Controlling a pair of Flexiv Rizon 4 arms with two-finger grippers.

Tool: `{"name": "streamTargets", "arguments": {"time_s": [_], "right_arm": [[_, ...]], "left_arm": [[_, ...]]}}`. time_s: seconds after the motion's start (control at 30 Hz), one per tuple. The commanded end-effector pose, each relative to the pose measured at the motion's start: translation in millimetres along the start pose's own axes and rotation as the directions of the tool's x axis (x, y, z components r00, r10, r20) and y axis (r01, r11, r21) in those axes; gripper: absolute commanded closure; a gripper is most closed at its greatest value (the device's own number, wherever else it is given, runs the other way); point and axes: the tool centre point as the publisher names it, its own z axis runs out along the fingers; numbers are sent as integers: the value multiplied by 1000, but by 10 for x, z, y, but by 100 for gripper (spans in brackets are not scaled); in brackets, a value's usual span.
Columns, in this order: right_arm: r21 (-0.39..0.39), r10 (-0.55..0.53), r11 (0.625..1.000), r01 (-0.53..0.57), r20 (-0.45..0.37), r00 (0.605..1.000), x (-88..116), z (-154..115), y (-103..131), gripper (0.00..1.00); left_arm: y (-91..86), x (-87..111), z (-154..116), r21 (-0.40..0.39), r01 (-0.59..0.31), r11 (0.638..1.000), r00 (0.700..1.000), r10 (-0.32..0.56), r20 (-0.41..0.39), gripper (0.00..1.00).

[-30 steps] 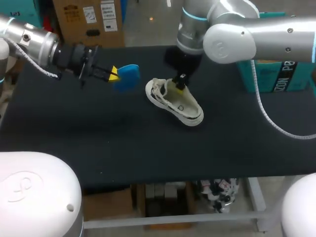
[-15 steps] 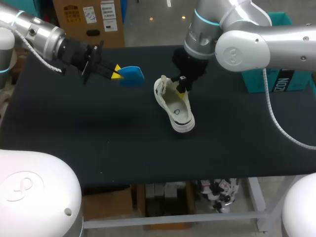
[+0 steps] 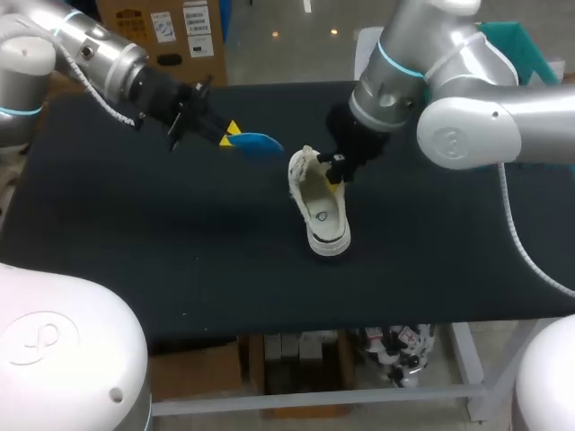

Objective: Open the shoe tongue, take the insole out of the shoe, put the insole back into the shoe, and pack the shoe into the shoebox

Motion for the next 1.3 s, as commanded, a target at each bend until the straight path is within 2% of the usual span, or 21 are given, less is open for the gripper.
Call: {"name": "streamTargets", "arguments": {"time_s": [0.03,0.5,0.8,0.83,0.9,0.93,1.13,1.3], "right_arm": [[-98,-1,995,-1,-19,1000,27,41,-16,100],[-125,59,990,-67,-72,996,125,265,58,100],[-127,75,988,-84,-79,994,126,301,54,100],[-128,75,988,-85,-79,994,122,301,49,95],[-140,74,986,-86,-85,994,121,272,34,28],[-141,74,986,-85,-83,994,124,245,25,0],[-185,100,977,-110,-61,993,108,-58,-150,0],[-237,103,962,-133,-136,985,57,-269,-310,0]], "left_arm": [[65,-50,34,57,-3,998,1000,4,-28,100],[108,15,18,108,-8,994,1000,11,-25,100],[56,39,37,134,-23,991,999,27,-26,100],[47,41,41,140,-25,990,999,29,-26,100],[16,39,52,151,-28,988,999,33,-27,100],[-4,38,59,159,-33,987,999,37,-27,100],[-145,40,131,163,-59,985,997,67,-43,100],[-214,77,223,169,-69,983,995,80,-58,100]]}}
